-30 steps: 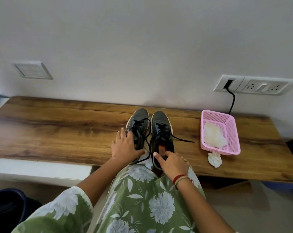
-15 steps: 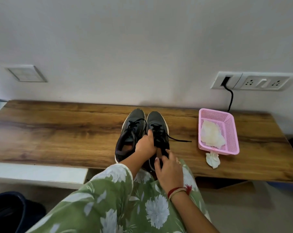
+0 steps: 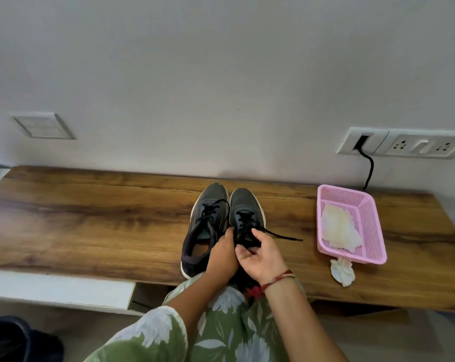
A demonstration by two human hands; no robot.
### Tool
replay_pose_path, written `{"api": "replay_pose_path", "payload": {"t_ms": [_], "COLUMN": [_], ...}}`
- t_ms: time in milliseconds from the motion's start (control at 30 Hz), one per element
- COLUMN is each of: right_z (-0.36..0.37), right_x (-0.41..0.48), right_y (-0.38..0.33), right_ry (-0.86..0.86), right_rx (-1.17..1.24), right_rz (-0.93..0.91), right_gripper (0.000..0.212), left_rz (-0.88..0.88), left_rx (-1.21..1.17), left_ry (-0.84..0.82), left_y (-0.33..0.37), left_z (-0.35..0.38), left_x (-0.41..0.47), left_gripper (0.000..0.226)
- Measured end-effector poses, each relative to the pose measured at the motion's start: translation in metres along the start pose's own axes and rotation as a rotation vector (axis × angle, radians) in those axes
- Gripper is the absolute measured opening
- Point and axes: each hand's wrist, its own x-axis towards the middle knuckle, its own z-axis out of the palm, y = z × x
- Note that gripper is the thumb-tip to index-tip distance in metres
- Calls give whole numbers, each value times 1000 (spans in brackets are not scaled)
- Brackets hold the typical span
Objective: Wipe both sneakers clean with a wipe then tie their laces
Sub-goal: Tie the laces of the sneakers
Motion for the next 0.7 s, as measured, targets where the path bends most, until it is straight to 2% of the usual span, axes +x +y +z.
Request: {"api": "replay_pose_path", "payload": {"t_ms": [67,167,233,267,300,367,400,433,600,667,700], "right_z": [-2,-1,0,1,1,0,0,-2,-6,-7,-11], "right_x": [15,29,34,34,35,32,32,34,37,43,46], "right_y": [-2,4,9,13,16,20,21,22,34,28,25], "right_ry": [44,84,110,121,135,139,128,108,-15,-6,5], "right_rx": [35,67,97,110,113,163,201,220,330,367,321], "right_rz": [-15,-36,-69,-91,-125,-181,-188,-200,-297,-270,-318], "right_gripper": [50,41,36,32,28,21,18,14,18,14,15], "left_rz": [-11,-62,-88,-71,-31,51,72,72,-48,-48,-38], "left_rx": [10,160,259,291,326,346,313,287,303,419,473], "left_ry": [-142,-464,-575,-538,-430,-132,-51,-40,-311,-315,-306], "left_y": [1,12,24,31,37,47,51,53,50,50,50], "left_z": [-6,-32,-59,-72,-83,-95,-96,-95,-67,-56,-52], "left_x": [5,17,32,41,53,78,91,102,143,156,161], "left_gripper": [61,70,56,47,41,43,47,52,72,72,72]}}
